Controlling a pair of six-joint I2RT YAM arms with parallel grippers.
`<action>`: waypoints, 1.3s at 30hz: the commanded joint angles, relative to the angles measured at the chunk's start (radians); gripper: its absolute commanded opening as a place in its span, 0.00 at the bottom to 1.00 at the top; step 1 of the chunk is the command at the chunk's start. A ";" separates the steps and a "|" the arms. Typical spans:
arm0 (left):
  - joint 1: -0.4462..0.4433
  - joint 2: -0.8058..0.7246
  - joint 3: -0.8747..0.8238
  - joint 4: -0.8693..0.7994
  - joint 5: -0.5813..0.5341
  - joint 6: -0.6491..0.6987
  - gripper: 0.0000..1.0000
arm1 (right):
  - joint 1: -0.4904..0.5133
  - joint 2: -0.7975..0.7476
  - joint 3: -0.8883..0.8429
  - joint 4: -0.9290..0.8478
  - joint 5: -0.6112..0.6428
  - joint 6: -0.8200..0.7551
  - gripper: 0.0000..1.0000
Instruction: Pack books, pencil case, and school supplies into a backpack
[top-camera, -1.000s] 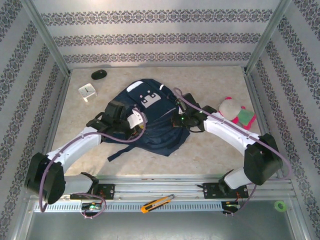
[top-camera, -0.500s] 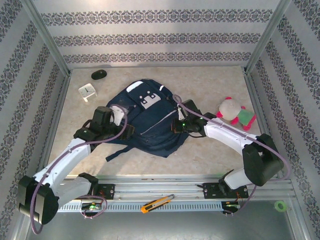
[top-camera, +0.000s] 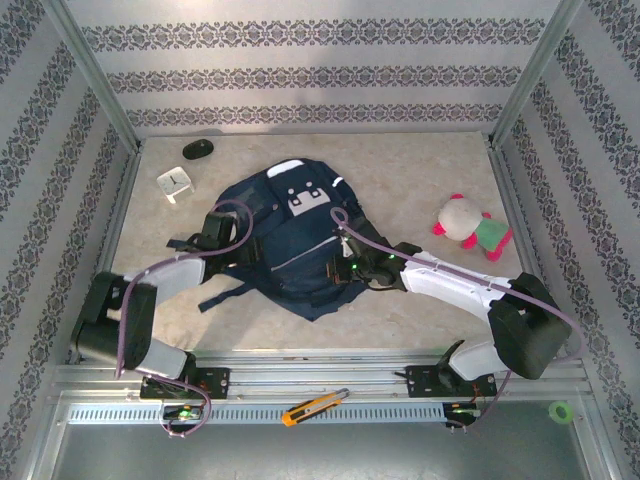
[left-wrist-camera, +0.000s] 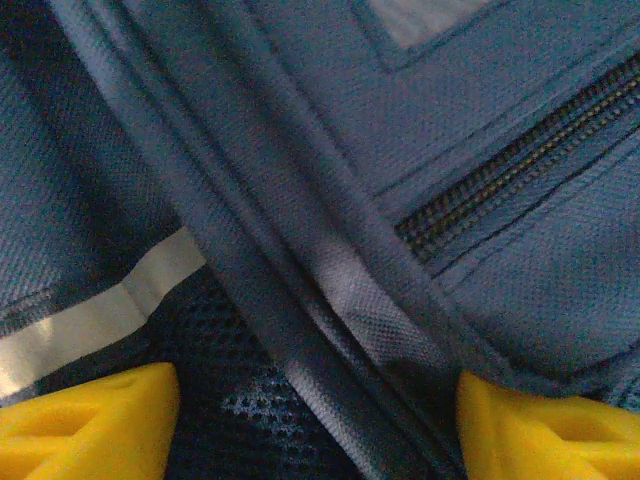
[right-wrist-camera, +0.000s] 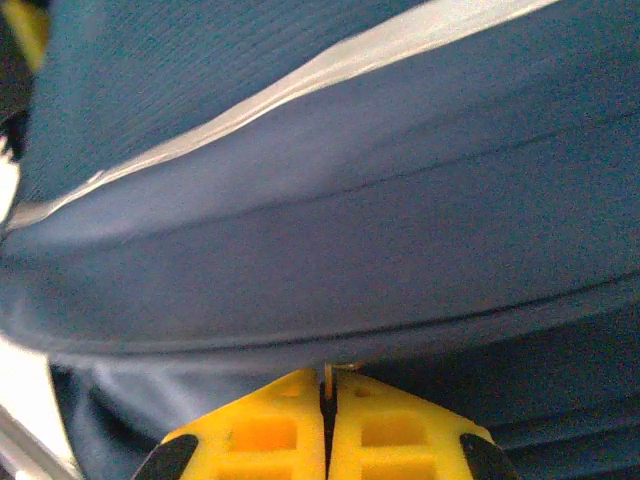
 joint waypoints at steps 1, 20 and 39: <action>0.005 0.094 0.113 0.189 0.060 0.010 0.72 | 0.048 -0.017 -0.004 0.075 -0.039 0.041 0.00; -0.267 -0.172 0.182 -0.163 0.477 1.079 0.73 | -0.072 -0.077 0.005 0.017 -0.120 -0.025 0.00; -0.295 -0.046 0.243 -0.331 0.321 1.252 0.00 | -0.237 -0.156 -0.033 -0.072 -0.154 -0.104 0.00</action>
